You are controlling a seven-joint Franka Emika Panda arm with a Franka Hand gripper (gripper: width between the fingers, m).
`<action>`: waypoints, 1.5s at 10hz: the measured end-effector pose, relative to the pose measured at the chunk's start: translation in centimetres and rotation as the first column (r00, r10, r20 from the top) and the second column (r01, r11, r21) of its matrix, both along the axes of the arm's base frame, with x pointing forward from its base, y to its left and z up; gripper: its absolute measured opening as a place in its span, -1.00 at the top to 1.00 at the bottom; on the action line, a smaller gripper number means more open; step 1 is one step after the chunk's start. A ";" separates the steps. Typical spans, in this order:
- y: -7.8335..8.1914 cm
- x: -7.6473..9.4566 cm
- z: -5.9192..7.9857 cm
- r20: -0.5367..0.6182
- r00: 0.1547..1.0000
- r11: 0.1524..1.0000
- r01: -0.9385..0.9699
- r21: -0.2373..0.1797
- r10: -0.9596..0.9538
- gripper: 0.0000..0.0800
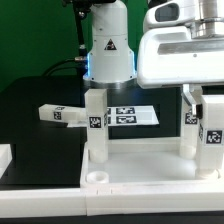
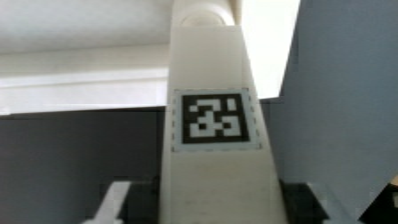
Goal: Assemble desk
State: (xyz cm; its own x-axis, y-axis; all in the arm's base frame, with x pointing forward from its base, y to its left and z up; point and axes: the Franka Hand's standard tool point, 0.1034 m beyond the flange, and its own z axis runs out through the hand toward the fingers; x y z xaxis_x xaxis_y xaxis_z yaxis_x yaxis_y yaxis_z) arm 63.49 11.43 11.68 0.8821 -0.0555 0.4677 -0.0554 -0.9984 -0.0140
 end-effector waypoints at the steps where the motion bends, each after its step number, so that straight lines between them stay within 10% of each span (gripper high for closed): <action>1: 0.0 0.0 0.0 0.001 1.000 1.000 0.001 0.001 -0.001 0.29; 3: 0.1 0.0 0.0 0.001 1.000 1.000 -0.003 -0.001 0.003 0.29; 7: -0.3 0.6 0.5 -0.065 0.998 1.000 0.014 0.000 -0.013 -0.57; 11: -1.9 1.2 0.7 -0.347 0.935 0.998 0.065 -0.021 -0.068 -0.62; 15: 0.7 1.9 0.5 -0.286 0.951 0.988 0.140 0.066 -0.116 -0.62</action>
Offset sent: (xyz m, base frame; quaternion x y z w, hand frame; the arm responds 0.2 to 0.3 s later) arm 0.0000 0.0000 0.0000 0.0000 0.0000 0.0000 1.0000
